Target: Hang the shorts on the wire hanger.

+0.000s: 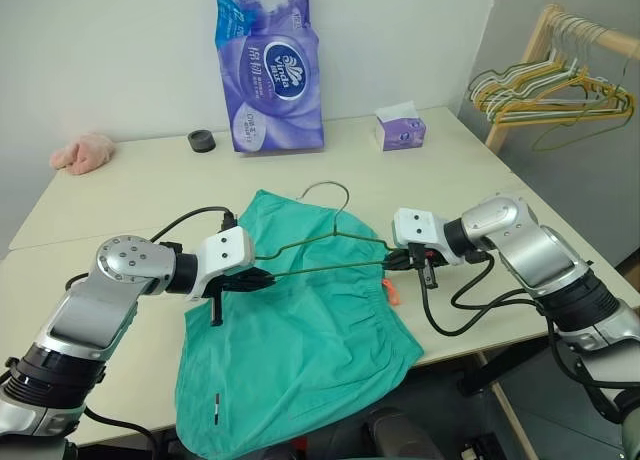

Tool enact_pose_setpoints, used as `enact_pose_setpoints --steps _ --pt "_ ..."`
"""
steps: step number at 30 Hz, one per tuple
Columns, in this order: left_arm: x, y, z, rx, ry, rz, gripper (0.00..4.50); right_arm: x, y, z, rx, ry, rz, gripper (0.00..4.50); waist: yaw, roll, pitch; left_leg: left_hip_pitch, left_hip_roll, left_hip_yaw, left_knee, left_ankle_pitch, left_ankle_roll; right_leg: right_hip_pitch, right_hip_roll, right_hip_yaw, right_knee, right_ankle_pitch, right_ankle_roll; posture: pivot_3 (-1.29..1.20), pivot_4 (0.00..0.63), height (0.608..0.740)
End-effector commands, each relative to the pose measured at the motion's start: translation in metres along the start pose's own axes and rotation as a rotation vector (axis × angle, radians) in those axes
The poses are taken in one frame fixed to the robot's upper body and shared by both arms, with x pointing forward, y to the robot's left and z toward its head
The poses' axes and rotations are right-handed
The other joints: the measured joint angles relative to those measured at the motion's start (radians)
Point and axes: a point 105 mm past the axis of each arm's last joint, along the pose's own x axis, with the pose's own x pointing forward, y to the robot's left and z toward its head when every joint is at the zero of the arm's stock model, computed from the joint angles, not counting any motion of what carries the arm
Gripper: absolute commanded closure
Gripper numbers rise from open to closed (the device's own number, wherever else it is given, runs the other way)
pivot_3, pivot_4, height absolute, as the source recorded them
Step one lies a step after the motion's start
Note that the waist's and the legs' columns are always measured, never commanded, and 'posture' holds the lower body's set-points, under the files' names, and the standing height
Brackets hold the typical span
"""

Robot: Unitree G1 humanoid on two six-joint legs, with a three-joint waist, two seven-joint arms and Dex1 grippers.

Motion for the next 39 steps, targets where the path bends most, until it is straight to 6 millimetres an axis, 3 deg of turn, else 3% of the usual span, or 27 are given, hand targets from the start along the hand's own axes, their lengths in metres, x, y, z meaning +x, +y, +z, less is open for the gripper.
enact_pose_setpoints --steps 1,4,13,21,23,26,30,33,39 --pt "-0.003 0.001 0.006 0.048 -0.002 0.007 4.50 -0.005 -0.004 0.007 0.004 -0.014 -0.038 4.49 0.000 0.000 0.000 0.000 0.000 0.000 0.000 0.000 0.000 0.000 0.000 0.000 0.000 0.000 0.000 -0.26 0.037 0.740" --pt "-0.001 0.001 0.006 0.033 -0.017 0.008 4.50 -0.005 -0.003 0.007 0.020 -0.016 -0.035 4.49 0.000 0.000 0.000 0.000 0.000 0.000 0.001 0.000 0.000 0.000 0.000 0.000 0.000 0.000 0.000 -0.26 0.037 0.740" --pt "-0.008 0.025 0.011 -0.102 -0.183 0.173 1.94 -0.012 0.001 0.002 0.146 -0.047 -0.052 4.50 -0.001 0.000 0.000 -0.001 0.000 -0.001 0.005 0.000 0.000 0.001 0.000 0.000 0.001 0.000 0.000 -0.28 0.039 0.740" --pt "-0.048 0.064 0.001 -0.350 -0.350 0.422 1.94 -0.032 0.014 -0.023 0.328 -0.038 -0.112 4.50 0.000 0.000 0.000 -0.002 0.000 -0.001 0.009 0.000 0.000 0.002 0.000 -0.001 0.001 0.001 0.002 -0.30 0.050 0.740" --pt "-0.051 0.062 -0.001 -0.377 -0.357 0.401 1.94 -0.039 0.019 -0.033 0.403 -0.035 -0.146 4.50 0.000 0.000 0.000 -0.002 0.000 -0.001 0.009 0.000 0.000 0.002 0.000 0.000 0.000 0.001 0.002 -0.32 0.056 0.740" --pt "-0.044 0.043 -0.002 -0.414 -0.347 0.259 1.94 -0.054 0.030 -0.056 0.545 -0.018 -0.210 4.50 0.000 0.001 0.001 -0.002 0.000 -0.001 0.009 -0.001 0.000 0.002 0.000 0.000 0.000 0.001 0.002 -0.33 0.060 0.740" --pt "-0.034 0.017 -0.004 -0.396 -0.287 0.103 1.13 -0.077 0.050 -0.084 0.730 0.006 -0.283 4.50 -0.003 0.003 0.005 -0.002 0.000 0.001 0.009 -0.001 0.000 0.002 0.000 0.001 -0.001 0.001 0.003 -0.36 0.068 0.740" --pt "-0.028 0.016 -0.002 -0.358 -0.279 0.079 0.24 -0.085 0.072 -0.101 0.838 0.042 -0.311 4.50 -0.002 0.004 0.008 -0.002 0.000 0.001 0.009 -0.001 0.000 0.003 0.000 0.001 -0.001 -0.002 0.007 -0.39 0.070 0.740" --pt "-0.021 0.012 0.002 -0.279 -0.255 0.004 0.24 -0.093 0.114 -0.116 0.980 0.095 -0.286 4.50 -0.015 0.006 0.011 0.002 0.000 0.003 0.009 -0.001 0.000 0.006 0.002 0.002 -0.001 -0.002 0.008 -0.42 0.075 0.740"
